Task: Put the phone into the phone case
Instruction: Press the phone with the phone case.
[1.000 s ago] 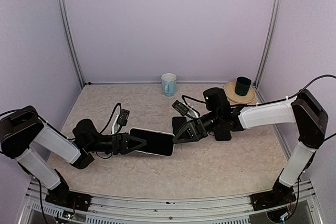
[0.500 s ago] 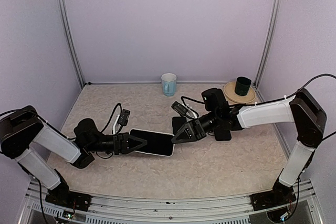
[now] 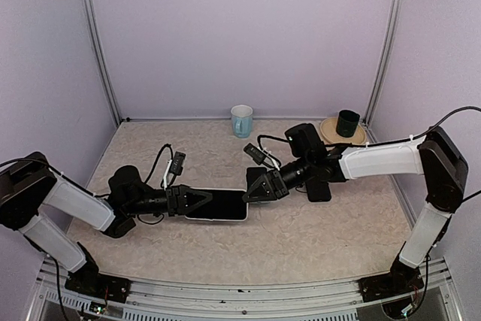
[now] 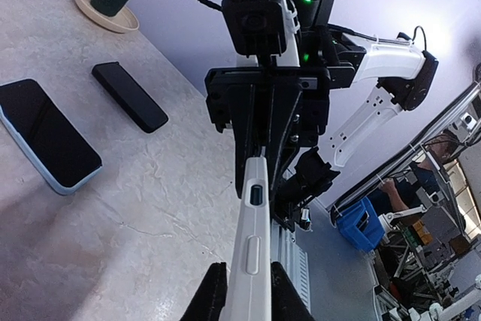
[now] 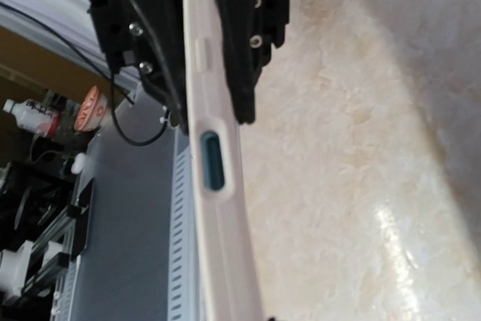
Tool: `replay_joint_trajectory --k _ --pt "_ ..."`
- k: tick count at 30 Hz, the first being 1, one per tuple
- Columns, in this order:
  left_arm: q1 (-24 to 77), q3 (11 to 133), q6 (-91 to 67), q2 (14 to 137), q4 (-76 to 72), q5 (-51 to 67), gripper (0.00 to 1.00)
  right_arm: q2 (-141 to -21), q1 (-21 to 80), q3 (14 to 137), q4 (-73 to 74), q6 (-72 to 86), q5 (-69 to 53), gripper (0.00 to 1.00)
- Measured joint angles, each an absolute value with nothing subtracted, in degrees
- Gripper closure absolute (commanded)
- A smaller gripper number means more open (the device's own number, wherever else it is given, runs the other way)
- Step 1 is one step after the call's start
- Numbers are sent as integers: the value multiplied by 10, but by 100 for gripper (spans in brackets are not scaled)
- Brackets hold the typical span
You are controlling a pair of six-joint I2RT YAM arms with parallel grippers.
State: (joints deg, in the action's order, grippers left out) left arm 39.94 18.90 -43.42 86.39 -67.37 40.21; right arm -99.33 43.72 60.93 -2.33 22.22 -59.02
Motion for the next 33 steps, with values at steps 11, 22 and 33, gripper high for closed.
replay_joint_trajectory --k 11,22,33 --pt "401 189 -432 859 -680 390 100 -982 436 609 -26 243 -563 72" --pt "402 166 -431 841 -681 354 100 -976 434 582 -80 283 -572 61" --pt "402 158 -430 810 -685 333 100 -987 444 567 -125 302 -585 61"
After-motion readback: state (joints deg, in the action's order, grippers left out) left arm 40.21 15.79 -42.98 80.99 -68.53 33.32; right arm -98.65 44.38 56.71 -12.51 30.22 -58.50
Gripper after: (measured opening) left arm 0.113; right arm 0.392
